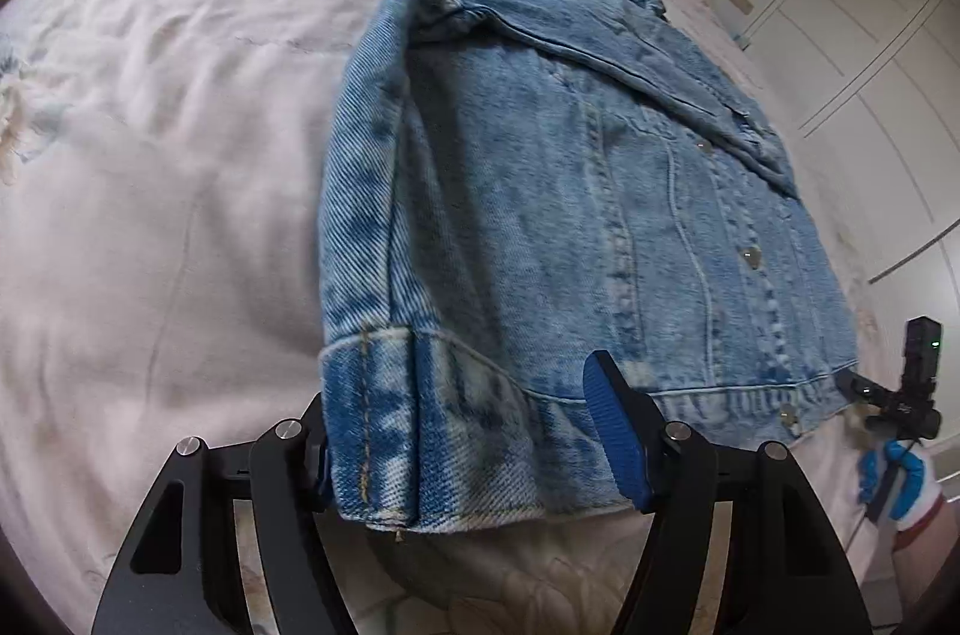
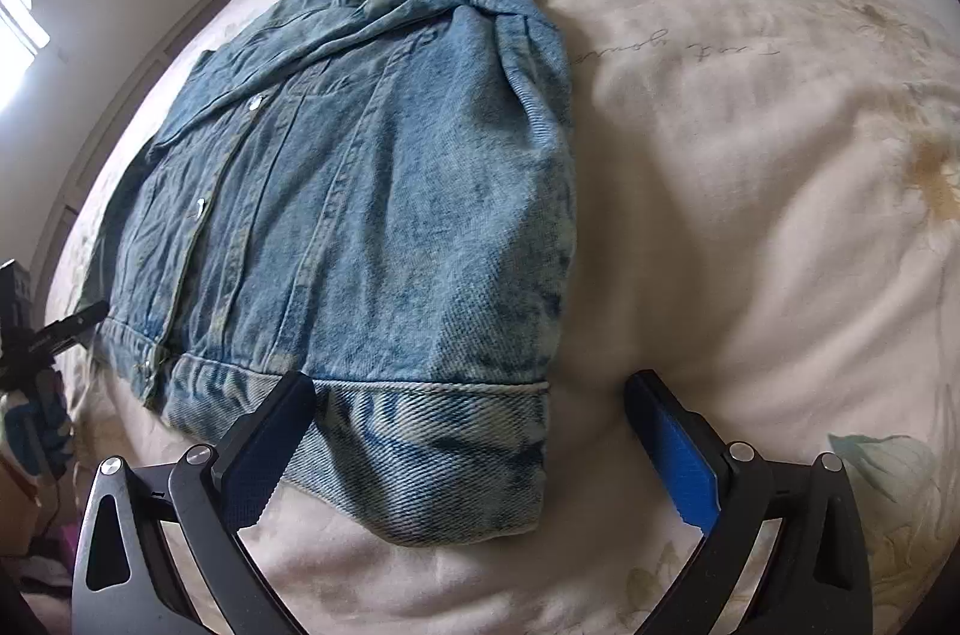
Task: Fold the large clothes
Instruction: 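Move both tools to the hem of the narrowed jacket, then grasp the jacket hem with both tools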
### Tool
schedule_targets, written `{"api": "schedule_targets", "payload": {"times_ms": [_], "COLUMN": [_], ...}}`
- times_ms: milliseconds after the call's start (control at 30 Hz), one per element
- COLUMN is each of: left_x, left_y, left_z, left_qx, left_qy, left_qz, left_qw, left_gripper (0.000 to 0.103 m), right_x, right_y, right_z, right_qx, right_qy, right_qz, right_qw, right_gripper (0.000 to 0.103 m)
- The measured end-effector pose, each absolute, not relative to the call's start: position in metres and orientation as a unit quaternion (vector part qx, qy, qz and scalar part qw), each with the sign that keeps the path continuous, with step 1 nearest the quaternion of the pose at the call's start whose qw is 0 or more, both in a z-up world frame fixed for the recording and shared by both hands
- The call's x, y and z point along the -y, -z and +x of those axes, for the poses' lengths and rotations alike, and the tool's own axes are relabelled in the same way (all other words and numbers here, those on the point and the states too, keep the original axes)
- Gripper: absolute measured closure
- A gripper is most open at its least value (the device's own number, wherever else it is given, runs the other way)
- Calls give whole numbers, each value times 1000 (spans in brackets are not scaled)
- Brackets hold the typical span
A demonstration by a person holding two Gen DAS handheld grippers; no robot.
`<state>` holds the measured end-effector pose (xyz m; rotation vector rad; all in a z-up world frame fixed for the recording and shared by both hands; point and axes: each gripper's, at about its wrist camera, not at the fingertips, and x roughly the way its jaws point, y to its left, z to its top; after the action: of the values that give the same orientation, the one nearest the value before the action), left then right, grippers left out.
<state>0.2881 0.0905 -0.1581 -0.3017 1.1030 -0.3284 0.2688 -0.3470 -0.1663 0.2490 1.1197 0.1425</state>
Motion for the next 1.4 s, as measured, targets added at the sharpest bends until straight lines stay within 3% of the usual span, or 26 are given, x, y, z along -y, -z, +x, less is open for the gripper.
{"api": "schedule_targets", "payload": {"times_ms": [267,367,433,700,967,1167,1400], "left_x": [-84,-90,-95,-106,-103,-97,-99], "left_y": [157,157,156,152,151,148,127], "left_z": [282,282,280,282,289,289,291], "left_qx": [-516,-513,-511,-509,-508,-502,-473], "left_qy": [179,178,177,176,174,175,202], "left_qz": [-176,-202,-216,-234,-231,-234,-268], "left_qw": [819,815,813,810,811,814,814], "left_gripper": [41,45,49,57,64,81,83], "right_x": [355,359,364,374,367,361,366], "right_y": [166,166,165,168,168,164,148], "right_z": [266,265,264,259,270,269,267], "right_qx": [-531,-530,-526,-512,-514,-515,-480], "right_qy": [-108,-119,-127,-165,-179,-177,-188], "right_qz": [160,178,201,265,257,236,263], "right_qw": [825,821,817,800,798,805,815], "right_gripper": [7,20,40,50,54,71,89]}}
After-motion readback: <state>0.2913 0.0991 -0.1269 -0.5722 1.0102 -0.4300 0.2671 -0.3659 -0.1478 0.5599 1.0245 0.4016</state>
